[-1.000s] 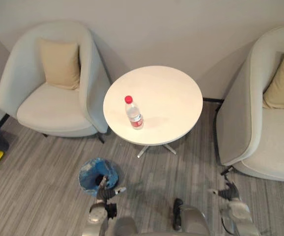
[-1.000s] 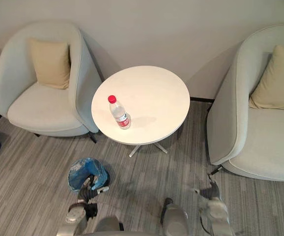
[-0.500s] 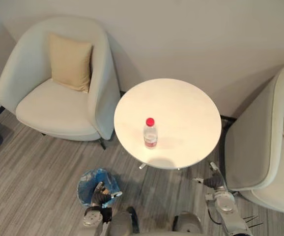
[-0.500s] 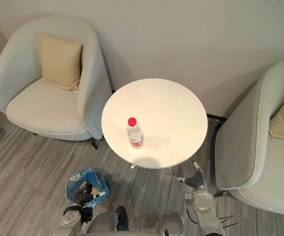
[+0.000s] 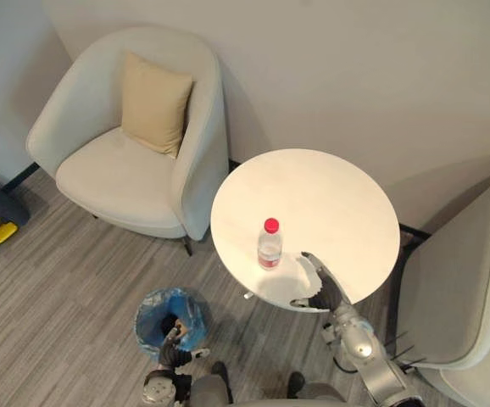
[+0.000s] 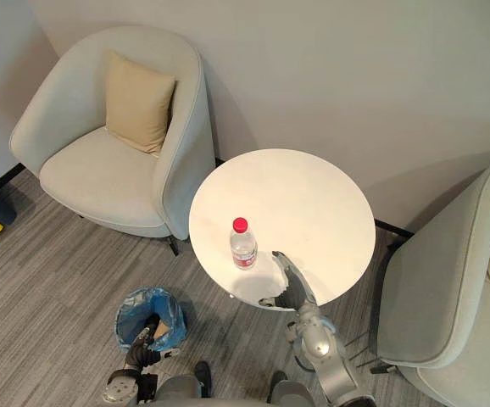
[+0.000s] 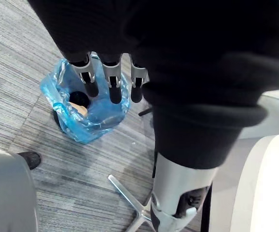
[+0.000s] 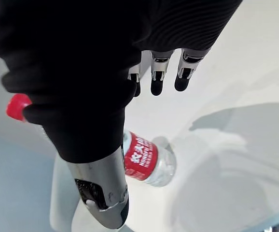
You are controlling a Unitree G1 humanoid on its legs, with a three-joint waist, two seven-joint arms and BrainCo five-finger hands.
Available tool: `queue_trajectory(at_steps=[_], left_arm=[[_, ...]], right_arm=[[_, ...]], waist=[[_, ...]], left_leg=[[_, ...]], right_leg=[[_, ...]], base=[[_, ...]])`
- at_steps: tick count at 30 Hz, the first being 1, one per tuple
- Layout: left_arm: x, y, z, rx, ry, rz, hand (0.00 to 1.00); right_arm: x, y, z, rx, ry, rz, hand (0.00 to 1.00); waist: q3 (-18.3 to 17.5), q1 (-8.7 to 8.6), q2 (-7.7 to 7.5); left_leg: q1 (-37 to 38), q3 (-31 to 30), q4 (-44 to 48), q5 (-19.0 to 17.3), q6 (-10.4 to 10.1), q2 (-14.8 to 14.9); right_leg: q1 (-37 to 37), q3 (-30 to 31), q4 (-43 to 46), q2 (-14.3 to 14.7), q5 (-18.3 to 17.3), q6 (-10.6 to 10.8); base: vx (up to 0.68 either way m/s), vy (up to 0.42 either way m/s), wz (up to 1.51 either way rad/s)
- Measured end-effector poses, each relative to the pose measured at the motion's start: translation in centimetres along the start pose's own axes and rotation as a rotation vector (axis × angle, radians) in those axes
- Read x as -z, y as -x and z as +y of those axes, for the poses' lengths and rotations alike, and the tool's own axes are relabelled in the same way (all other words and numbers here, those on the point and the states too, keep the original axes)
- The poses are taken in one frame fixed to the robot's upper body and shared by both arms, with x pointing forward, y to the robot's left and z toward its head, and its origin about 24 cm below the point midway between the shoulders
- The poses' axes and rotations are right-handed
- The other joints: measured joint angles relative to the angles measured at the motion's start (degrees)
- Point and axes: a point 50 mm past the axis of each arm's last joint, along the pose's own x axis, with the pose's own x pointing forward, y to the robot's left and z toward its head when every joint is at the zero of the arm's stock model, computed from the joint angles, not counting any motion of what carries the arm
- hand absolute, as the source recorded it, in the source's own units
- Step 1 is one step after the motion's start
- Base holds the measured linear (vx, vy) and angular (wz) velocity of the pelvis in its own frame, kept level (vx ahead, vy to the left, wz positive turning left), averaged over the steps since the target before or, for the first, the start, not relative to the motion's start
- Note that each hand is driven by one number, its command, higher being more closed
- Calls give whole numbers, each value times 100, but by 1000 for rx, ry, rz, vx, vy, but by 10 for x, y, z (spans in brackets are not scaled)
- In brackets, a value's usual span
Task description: Gather rubbish on tea table into small bin, then transfer packed bag to large trash can.
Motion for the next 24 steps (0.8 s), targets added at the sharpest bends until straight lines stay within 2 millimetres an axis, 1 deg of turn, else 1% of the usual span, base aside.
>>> queue_trajectory(at_steps=[2,6,7,9,10,12,14,15,16,17,19,20,21,22,24], left_arm=[[3,0,0,1,-4,11,0],[8,3,0,3,-6,19,0],[8,3,1,1,-7,18,0],[8,3,1,1,-5,17,0],[9,3,1,0,-4,20,0],[13,5,3,-3,-1,34,0],[15,7,3,-2,0,41,0],[17,8,2,0,2,47,0],[18,8,1,1,3,49,0],[20,9,1,4,4,54,0],[19,9,0,7,6,50,0],[19,9,0,8,8,49,0],[18,9,0,8,11,46,0],[16,9,0,6,14,36,0],[14,8,0,7,19,30,0]], right_arm=[[-4,-10,-1,-3,13,-17,0],[-3,-23,-2,29,14,0,0],[-3,-28,-6,56,4,9,0],[0,-35,-16,136,-33,43,0],[0,-37,-20,159,-38,50,0],[0,-44,-26,191,-51,59,0],[0,-48,-29,203,-68,67,0],[2,-52,-33,212,-74,84,100],[2,-54,-34,215,-78,89,100],[0,-60,-38,228,-94,94,100],[-10,-76,-51,257,-110,73,100],[-13,-79,-54,264,-109,68,100],[-16,-83,-60,276,-116,60,100],[-20,-87,-66,292,-122,51,100],[-26,-92,-73,299,-120,34,100]], waist=[[-9,8,-1],[-11,30,4],[-10,75,16],[-10,163,75],[4,181,102],[37,213,167],[67,310,212],[92,315,250],[106,320,269],[135,321,317],[285,343,423],[323,354,446],[362,445,475],[433,496,476],[510,540,463]], left_leg=[[25,-54,-230,167,25,-53],[98,-252,-593,444,53,-148],[126,-319,-741,558,74,-178],[130,-395,-967,706,95,-201],[123,-431,-1018,738,77,-213],[113,-486,-1175,863,97,-232],[59,-538,-1200,901,95,-243],[12,-611,-1199,925,99,-259],[-5,-627,-1199,933,101,-265],[-77,-641,-1197,961,113,-280],[-211,-661,-1167,1000,133,-292],[-244,-661,-1164,1007,137,-293],[-302,-663,-1160,1010,136,-295],[-328,-669,-1152,1019,127,-298],[-356,-699,-1145,1041,139,-307]], right_leg=[[18,-82,-121,11,94,-2],[72,-270,-206,-39,151,20],[70,-333,-215,-52,163,25],[56,-416,-302,-47,223,34],[43,-444,-304,-53,227,39],[0,-513,-298,-67,237,51],[-48,-542,-300,-69,257,52],[-57,-605,-302,-80,259,55],[-59,-635,-302,-85,258,55],[-89,-707,-298,-100,260,59],[-207,-727,-277,-112,296,66],[-241,-724,-277,-112,309,66],[-294,-726,-277,-114,321,67],[-314,-728,-277,-115,324,65],[-323,-755,-281,-119,323,65]], base=[[-42,-2,17],[-65,12,29],[-79,18,25],[-92,26,25],[-91,33,24],[-67,28,19],[-36,23,14],[-22,20,19],[-14,18,30],[-16,22,24],[-20,26,12],[0,0,0],[0,0,0],[0,0,0],[25,-3,6]])
